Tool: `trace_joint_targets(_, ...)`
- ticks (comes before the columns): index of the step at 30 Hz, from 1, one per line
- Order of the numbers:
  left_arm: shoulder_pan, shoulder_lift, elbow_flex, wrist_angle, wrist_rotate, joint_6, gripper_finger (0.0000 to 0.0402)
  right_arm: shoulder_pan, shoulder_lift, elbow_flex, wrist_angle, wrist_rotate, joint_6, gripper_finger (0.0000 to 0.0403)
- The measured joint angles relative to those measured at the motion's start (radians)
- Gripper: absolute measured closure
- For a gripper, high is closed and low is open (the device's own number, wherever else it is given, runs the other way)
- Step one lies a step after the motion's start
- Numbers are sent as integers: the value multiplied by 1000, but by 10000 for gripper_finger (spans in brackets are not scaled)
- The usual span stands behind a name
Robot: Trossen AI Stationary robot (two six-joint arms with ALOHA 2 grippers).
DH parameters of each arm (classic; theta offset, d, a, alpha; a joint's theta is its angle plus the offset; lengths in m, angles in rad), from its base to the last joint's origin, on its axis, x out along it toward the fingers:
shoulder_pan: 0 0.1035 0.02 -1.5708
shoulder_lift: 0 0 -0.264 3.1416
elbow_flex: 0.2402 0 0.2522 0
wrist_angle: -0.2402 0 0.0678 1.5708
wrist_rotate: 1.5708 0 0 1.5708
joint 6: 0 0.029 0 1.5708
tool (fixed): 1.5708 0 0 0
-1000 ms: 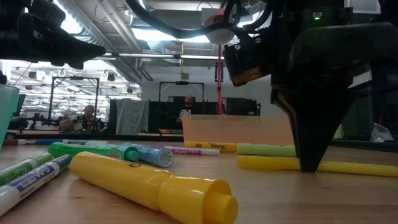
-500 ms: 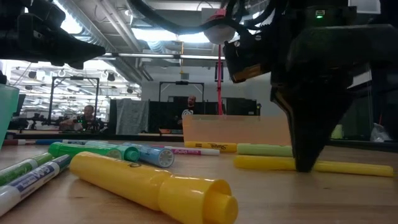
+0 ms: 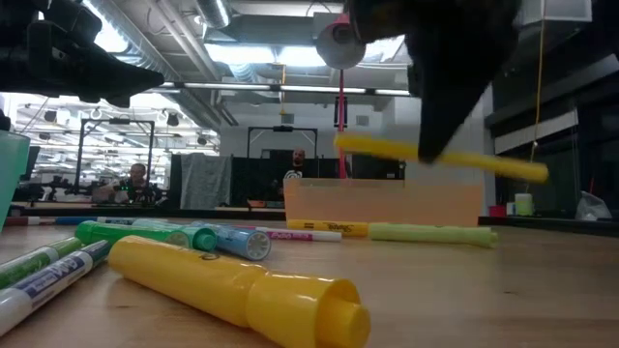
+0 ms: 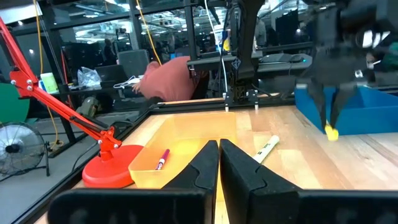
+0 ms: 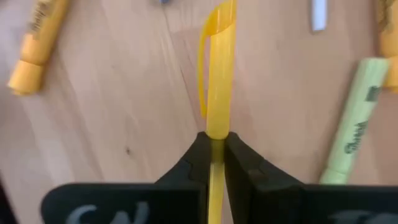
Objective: Pick & Place Markers
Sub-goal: Put the yellow pen into the blue bin
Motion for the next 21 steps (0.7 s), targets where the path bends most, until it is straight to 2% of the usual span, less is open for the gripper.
trace_joint_targets(11,0,0,0,0,0,0,389,94,-154,1,-157,-57,-5,377)
trace_joint_targets(21,0,0,0,0,0,0,391,316,-187,2,-317,-180,25,377)
